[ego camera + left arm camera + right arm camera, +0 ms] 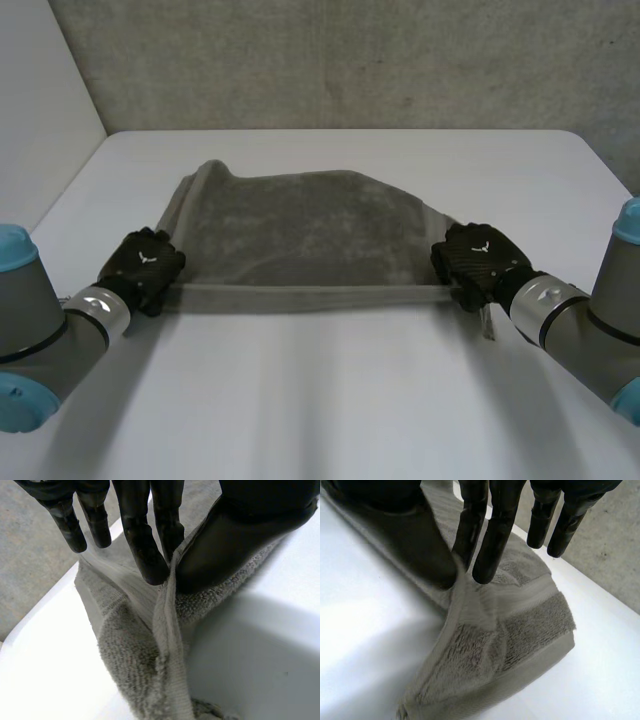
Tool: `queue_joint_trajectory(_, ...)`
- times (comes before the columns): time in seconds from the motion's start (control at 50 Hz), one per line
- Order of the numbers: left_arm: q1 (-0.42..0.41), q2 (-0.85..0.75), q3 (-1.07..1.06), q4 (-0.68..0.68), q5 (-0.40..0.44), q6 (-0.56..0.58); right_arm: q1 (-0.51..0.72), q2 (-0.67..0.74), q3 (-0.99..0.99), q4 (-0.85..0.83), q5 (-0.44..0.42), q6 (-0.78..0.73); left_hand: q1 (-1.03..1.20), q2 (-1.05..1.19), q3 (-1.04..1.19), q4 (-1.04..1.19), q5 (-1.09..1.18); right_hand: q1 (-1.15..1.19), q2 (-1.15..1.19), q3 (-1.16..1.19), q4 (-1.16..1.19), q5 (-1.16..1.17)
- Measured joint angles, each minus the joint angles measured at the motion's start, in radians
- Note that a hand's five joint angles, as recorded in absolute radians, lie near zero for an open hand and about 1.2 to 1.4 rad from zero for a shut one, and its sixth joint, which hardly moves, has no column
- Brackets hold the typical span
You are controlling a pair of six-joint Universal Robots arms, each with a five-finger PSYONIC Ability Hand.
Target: Fold the towel.
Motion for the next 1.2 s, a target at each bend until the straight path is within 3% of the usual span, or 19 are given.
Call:
queue_joint_trajectory(0.08,0.000,0.004,0.000,-0.017,0.004,0.004,0.006,0.020,0.000,-0.001,0.018,0.016,0.000,0.001,0.000,0.000,0.001,-0.169,-0.158,0.000,0.000,-0.174)
queue_joint_trajectory(0.36,0.002,0.035,0.020,-0.051,0.004,-0.020,0.009,0.101,-0.002,-0.062,0.097,0.048,-0.001,0.002,0.000,0.000,0.001,-0.179,-0.161,-0.001,0.000,-0.186)
queue_joint_trajectory(0.42,0.009,0.037,0.023,-0.054,0.003,-0.032,0.008,0.100,-0.003,-0.076,0.108,0.046,-0.001,0.002,0.000,0.000,0.001,-0.124,-0.119,-0.001,0.000,-0.135)
queue_joint_trajectory(0.52,0.028,0.037,0.031,-0.058,0.003,-0.053,0.002,0.096,-0.008,-0.105,0.133,0.039,-0.001,0.002,0.000,0.000,0.001,0.208,0.200,-0.001,0.000,0.210)
queue_joint_trajectory(0.72,0.041,0.123,0.040,-0.128,0.007,-0.070,-0.007,-0.044,-0.026,-0.051,0.125,0.039,-0.001,0.004,0.000,0.000,0.001,0.210,0.211,0.000,0.000,0.227)
queue_joint_trajectory(0.98,0.066,0.498,0.043,-0.297,0.021,-0.127,-0.102,-0.405,-0.044,0.155,-0.015,0.035,-0.001,0.006,0.000,0.000,0.011,0.210,0.211,0.000,0.000,0.227)
queue_joint_trajectory(1.1,0.136,0.610,0.048,-0.367,0.112,-0.133,-0.210,-0.536,-0.046,0.230,-0.163,0.032,-0.001,0.006,0.000,0.000,0.011,0.210,0.231,0.000,0.000,0.227)
queue_joint_trajectory(1.2,0.179,0.606,0.051,-0.378,0.183,-0.136,-0.243,-0.541,-0.049,0.249,-0.238,0.031,-0.001,0.006,0.000,0.000,0.011,0.210,0.231,0.000,0.000,0.227)
